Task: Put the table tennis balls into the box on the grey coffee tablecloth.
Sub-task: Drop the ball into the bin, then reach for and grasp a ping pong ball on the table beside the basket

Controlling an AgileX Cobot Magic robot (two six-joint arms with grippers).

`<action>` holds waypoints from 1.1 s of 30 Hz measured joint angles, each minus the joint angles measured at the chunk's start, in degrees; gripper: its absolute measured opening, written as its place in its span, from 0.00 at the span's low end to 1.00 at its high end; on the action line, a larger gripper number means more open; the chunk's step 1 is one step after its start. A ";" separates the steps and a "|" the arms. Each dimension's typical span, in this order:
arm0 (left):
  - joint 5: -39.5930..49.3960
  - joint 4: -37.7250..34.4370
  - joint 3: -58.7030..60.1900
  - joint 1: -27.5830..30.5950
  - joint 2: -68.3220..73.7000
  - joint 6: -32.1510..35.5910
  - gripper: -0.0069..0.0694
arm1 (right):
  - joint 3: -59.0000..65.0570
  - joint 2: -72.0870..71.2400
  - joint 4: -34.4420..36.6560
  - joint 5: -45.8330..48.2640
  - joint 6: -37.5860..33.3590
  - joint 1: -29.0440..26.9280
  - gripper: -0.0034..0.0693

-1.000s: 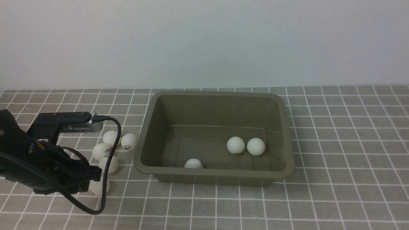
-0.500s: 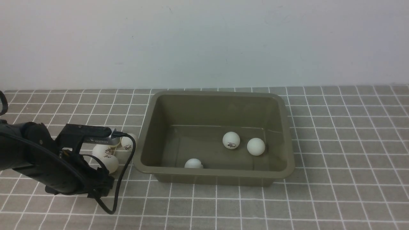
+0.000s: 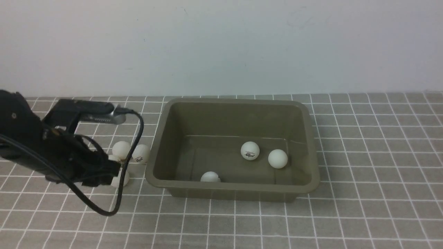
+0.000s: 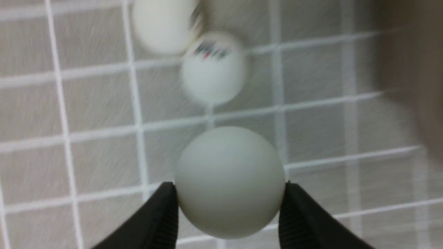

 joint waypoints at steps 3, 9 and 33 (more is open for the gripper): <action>1.07 -2.18 -4.52 -4.57 1.06 0.29 0.53 | 0.00 0.00 0.00 0.00 0.00 0.00 0.03; 3.96 -2.71 -16.35 -14.32 11.20 0.53 0.53 | 0.00 0.00 0.00 0.00 0.00 0.00 0.03; 29.73 10.31 -32.04 5.17 19.16 -11.07 0.09 | 0.00 0.00 -0.03 0.00 0.00 0.00 0.03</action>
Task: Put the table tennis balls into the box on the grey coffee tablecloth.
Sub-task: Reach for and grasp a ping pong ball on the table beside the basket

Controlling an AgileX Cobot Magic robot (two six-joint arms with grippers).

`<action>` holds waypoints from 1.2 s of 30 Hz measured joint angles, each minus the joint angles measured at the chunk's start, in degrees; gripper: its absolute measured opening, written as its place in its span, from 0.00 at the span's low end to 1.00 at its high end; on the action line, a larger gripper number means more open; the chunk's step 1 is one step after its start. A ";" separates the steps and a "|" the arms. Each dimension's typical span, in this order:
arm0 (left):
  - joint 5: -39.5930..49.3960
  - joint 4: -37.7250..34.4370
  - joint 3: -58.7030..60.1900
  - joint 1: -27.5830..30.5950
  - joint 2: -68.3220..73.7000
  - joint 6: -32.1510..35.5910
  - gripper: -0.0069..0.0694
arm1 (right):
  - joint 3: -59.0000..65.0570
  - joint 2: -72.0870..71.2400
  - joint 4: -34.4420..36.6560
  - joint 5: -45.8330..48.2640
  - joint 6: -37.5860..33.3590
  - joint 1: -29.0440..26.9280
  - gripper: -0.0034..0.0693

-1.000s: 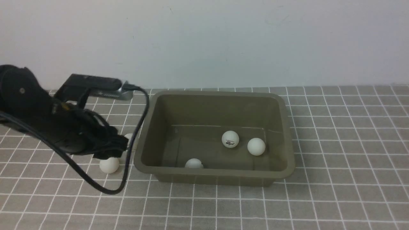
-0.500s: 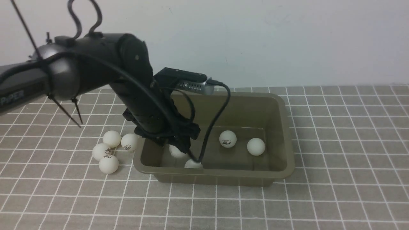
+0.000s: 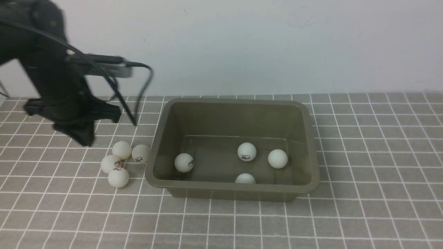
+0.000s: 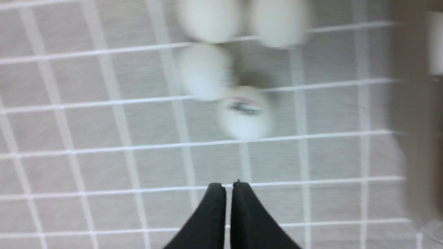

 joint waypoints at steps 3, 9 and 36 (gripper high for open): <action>-0.02 -4.11 0.98 2.39 0.00 0.78 0.09 | 0.00 0.00 0.00 0.00 0.00 0.00 0.03; -1.69 -8.14 2.37 0.57 2.84 3.84 0.28 | 0.00 0.00 0.00 -0.05 0.00 0.00 0.03; -6.54 -3.92 2.35 -2.23 16.31 -0.88 0.55 | 0.00 0.00 0.00 -0.05 0.00 0.00 0.03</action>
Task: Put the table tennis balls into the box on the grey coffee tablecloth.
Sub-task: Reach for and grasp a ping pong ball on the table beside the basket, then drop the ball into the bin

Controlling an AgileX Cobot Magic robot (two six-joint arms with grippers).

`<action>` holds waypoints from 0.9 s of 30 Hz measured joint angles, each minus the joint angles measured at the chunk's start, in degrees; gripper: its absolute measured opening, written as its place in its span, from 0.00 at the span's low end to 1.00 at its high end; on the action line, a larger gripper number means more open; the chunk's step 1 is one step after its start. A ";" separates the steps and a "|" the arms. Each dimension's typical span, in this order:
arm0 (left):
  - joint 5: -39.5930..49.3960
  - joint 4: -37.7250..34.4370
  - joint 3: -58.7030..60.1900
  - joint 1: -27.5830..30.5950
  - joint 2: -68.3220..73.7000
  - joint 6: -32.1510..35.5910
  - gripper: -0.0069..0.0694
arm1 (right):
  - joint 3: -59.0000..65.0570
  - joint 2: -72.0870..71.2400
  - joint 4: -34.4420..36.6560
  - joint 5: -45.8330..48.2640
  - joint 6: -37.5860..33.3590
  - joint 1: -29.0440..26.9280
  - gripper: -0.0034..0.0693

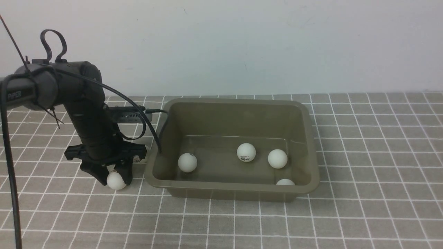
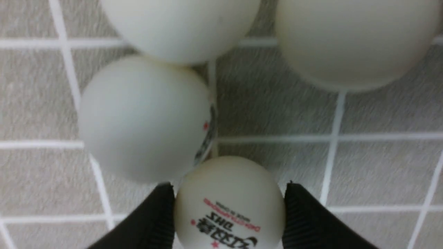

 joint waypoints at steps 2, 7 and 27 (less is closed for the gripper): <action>3.04 1.29 0.00 0.00 -0.84 0.28 0.55 | 0.00 0.00 0.00 0.00 0.00 0.00 0.03; 5.93 3.48 0.11 0.00 -8.06 0.66 0.55 | 0.00 0.00 0.00 0.00 0.00 0.00 0.03; -10.20 -9.22 -3.82 -14.54 -9.46 10.61 0.95 | 0.00 0.00 -0.05 0.00 0.00 0.00 0.03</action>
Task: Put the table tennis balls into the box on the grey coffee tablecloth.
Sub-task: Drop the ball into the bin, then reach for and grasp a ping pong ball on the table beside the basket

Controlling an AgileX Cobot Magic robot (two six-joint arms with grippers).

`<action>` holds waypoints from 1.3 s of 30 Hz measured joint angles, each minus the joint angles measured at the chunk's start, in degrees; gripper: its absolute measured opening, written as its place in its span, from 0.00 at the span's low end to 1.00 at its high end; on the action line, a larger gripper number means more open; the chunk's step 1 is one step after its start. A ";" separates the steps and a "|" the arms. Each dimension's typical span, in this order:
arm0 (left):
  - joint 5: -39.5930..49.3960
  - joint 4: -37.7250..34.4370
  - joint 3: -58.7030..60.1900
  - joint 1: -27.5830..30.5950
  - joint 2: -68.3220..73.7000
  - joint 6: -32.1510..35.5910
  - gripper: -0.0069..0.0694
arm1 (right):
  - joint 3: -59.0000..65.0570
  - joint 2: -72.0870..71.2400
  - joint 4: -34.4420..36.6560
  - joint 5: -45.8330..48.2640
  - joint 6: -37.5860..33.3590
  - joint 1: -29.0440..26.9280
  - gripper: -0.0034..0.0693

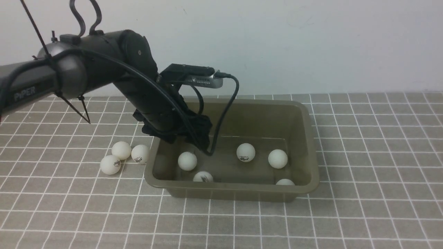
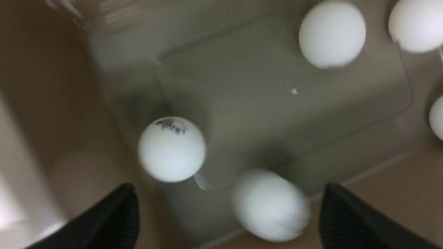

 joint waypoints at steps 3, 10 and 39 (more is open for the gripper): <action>3.99 8.74 -3.23 1.76 0.00 -6.17 0.95 | 0.00 0.00 0.00 0.00 0.00 0.00 0.03; 14.82 21.60 -5.03 12.82 0.00 -14.11 0.25 | 0.00 0.00 0.00 0.00 0.00 0.00 0.03; 9.99 7.87 -5.06 19.16 13.75 0.17 0.76 | 0.00 0.00 -0.13 0.00 0.00 0.00 0.03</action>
